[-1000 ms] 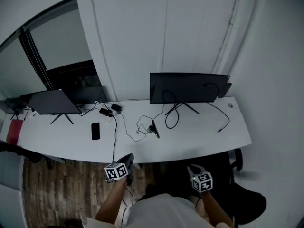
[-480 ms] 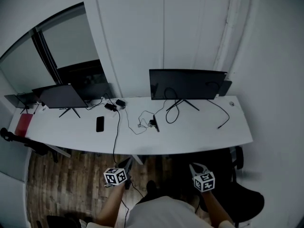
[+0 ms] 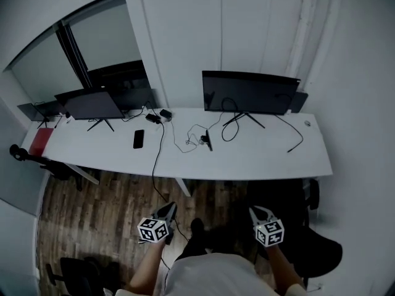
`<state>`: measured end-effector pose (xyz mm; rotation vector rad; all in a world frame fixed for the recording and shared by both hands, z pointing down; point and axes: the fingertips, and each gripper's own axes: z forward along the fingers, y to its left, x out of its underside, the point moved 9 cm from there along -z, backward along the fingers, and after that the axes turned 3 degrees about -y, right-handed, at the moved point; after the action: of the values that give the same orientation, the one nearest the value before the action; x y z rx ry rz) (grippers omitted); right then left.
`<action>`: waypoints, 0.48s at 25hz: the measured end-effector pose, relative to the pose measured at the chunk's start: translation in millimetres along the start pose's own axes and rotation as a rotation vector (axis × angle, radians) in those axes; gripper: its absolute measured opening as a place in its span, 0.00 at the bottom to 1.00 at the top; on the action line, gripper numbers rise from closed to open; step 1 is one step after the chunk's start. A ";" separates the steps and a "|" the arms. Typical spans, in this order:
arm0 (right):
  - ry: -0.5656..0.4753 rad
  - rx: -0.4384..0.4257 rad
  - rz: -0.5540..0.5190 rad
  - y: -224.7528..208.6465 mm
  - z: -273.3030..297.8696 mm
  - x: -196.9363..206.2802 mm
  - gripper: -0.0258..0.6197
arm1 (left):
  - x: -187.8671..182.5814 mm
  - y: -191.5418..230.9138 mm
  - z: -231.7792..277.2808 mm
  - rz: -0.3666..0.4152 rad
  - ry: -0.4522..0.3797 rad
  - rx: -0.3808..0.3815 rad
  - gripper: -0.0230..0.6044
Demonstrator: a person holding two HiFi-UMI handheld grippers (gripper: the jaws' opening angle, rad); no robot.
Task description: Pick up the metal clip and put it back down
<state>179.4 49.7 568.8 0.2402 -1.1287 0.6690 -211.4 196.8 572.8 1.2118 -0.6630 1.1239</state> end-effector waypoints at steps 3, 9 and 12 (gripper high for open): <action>-0.017 -0.008 -0.011 9.5 -9.4 4.6 0.09 | 9.7 -8.5 -21.9 -0.001 0.002 -0.023 0.09; -0.015 0.009 -0.004 25.2 -14.7 14.6 0.09 | 10.3 -6.7 -47.9 0.051 0.013 -0.055 0.09; -0.034 0.019 -0.014 34.7 -15.7 9.3 0.09 | 2.4 -4.3 -53.8 0.080 0.011 -0.044 0.09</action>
<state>172.6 88.2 565.1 0.2757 -1.1525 0.6654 -215.0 248.8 558.6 1.1489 -0.7292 1.1755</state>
